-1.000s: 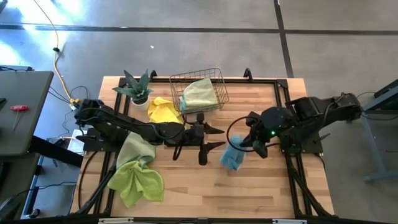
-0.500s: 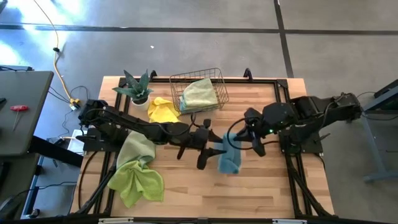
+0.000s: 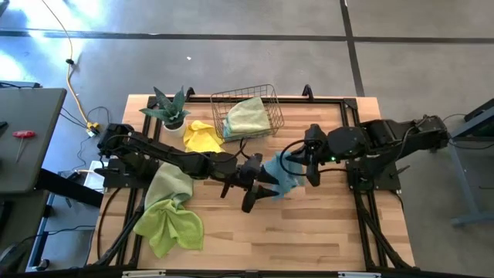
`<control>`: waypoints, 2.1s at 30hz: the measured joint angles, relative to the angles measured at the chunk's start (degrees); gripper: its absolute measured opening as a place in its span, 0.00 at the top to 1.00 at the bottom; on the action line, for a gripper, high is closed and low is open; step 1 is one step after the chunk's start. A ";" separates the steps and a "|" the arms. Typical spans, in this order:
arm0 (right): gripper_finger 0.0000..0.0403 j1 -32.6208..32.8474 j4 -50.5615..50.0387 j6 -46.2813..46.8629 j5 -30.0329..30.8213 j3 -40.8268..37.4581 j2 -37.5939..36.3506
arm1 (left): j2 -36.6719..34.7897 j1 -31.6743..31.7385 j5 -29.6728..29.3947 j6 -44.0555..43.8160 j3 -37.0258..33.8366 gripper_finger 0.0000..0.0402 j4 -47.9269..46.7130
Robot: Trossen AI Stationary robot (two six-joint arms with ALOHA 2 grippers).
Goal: Fold microfiber towels
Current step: Fold the blue microfiber cloth
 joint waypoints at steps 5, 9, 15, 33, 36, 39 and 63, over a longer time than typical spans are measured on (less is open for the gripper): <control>1.00 0.02 1.93 -0.02 4.72 0.00 0.00 | 0.00 -0.02 1.68 1.79 0.00 0.58 4.28; 1.00 0.02 5.22 -1.24 7.97 0.00 0.00 | -0.02 0.00 1.83 0.94 0.00 0.58 4.79; 1.00 0.01 8.82 -1.08 17.37 0.00 0.00 | -0.02 -0.71 4.41 -2.61 0.00 0.58 0.54; 1.00 0.04 1.62 -1.15 10.21 0.00 0.00 | -2.90 -2.81 -14.08 7.49 0.00 0.58 -10.56; 1.00 0.04 0.11 -2.16 7.51 0.00 0.00 | -3.54 -2.87 -17.22 9.98 0.00 0.58 -9.96; 1.00 0.04 0.06 -4.79 4.70 0.00 0.00 | -3.50 -2.33 -20.14 9.65 -0.02 0.58 -9.80; 1.00 0.04 -0.01 -12.65 3.04 0.02 -0.04 | -1.07 -0.79 -24.51 5.63 0.01 0.58 -11.54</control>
